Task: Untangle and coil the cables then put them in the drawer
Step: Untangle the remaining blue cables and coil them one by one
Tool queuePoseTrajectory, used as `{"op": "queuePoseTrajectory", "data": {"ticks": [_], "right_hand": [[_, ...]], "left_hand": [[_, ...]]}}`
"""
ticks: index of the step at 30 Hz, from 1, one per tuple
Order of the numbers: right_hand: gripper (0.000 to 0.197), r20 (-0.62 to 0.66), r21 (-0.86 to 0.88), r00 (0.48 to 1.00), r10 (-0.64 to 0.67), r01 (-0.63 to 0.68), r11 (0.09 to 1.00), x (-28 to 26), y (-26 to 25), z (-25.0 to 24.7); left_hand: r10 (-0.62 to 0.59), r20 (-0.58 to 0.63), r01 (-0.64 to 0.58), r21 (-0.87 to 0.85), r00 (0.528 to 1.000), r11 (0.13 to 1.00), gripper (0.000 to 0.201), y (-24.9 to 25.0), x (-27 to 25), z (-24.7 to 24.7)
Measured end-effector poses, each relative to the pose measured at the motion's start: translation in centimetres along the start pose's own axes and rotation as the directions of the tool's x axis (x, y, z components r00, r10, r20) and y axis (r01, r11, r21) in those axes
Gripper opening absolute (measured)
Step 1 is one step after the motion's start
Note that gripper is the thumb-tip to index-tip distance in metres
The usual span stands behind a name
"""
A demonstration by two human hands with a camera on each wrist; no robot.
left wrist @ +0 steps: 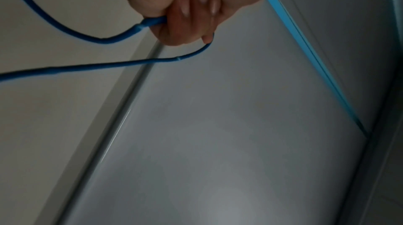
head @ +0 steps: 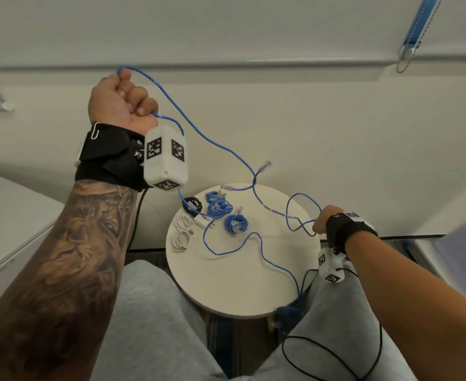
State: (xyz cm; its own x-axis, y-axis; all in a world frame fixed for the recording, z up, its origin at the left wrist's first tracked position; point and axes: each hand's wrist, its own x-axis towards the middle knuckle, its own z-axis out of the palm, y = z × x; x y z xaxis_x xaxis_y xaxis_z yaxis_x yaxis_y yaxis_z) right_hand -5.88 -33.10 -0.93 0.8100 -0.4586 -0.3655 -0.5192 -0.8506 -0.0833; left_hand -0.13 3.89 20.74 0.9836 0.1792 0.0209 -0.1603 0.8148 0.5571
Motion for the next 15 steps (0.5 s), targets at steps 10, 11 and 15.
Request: {"op": "queuePoseTrajectory", "data": {"ticks": [10,11,15], "right_hand": [[0.03,-0.045,0.151,0.991,-0.123,0.129,0.98,-0.4,-1.4,-0.7],[0.033,-0.104,0.293,0.983,-0.153,0.177,0.94,-0.6,-1.9,-1.2],[0.034,-0.152,0.906,0.951,-0.268,0.242,0.347,-4.3,-4.7,-4.1]], "left_hand": [[-0.201,0.073,0.169,0.311,0.977,0.935,0.027,-3.0,-0.6,-0.9],[-0.26,0.085,0.214,0.358,0.962,0.909,0.027,-4.1,-1.0,-1.2],[-0.424,0.072,0.363,0.403,0.903,0.841,0.026,-7.8,-2.4,-1.9]]}}
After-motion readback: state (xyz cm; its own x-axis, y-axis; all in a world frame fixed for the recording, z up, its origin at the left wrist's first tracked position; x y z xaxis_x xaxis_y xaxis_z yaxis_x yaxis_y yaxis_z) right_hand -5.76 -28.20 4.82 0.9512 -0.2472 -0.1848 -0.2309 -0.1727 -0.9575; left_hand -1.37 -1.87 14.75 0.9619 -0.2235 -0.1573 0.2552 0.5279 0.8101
